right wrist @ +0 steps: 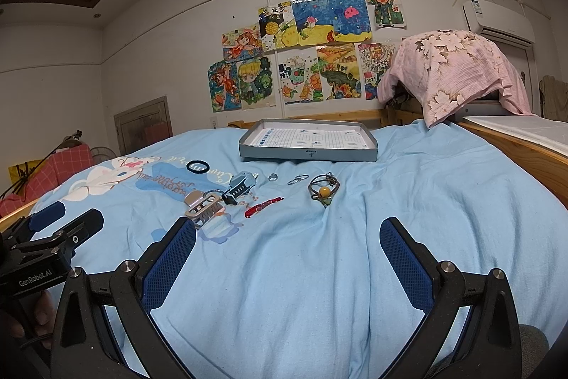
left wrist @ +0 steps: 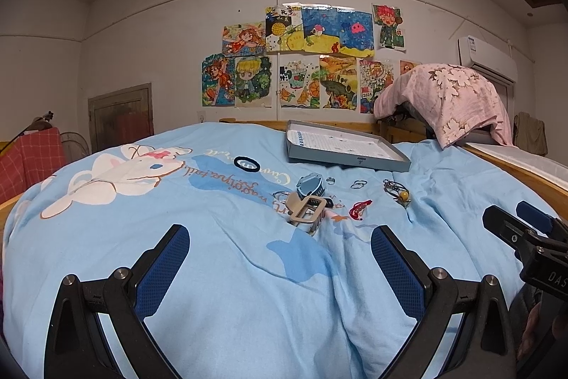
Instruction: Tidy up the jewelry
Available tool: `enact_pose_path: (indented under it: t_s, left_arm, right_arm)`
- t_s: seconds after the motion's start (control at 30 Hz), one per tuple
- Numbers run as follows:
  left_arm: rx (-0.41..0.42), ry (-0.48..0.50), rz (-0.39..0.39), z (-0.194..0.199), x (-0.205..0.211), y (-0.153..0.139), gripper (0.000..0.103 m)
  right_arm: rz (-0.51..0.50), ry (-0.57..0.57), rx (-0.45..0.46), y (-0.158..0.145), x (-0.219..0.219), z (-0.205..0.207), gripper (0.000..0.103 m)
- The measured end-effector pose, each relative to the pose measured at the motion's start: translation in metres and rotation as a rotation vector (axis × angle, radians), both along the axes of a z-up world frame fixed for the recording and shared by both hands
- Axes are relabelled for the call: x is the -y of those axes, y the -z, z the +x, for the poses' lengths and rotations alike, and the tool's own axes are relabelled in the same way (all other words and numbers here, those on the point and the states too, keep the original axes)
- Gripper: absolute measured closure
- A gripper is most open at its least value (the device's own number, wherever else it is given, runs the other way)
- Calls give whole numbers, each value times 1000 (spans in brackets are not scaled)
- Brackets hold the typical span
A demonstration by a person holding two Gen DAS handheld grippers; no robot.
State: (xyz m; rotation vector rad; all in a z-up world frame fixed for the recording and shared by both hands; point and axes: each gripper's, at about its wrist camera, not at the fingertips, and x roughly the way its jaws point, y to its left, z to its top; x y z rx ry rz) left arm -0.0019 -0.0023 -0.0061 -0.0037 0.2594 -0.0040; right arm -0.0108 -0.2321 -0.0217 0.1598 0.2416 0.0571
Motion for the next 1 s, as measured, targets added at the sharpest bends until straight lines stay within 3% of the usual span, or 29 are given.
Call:
enact_pose_path:
  t_s: [1.0]
  left_arm:
    - [-2,-22,-6,5,-8,6,0]
  right_arm:
    - [15,1,-12,0,3,2,1]
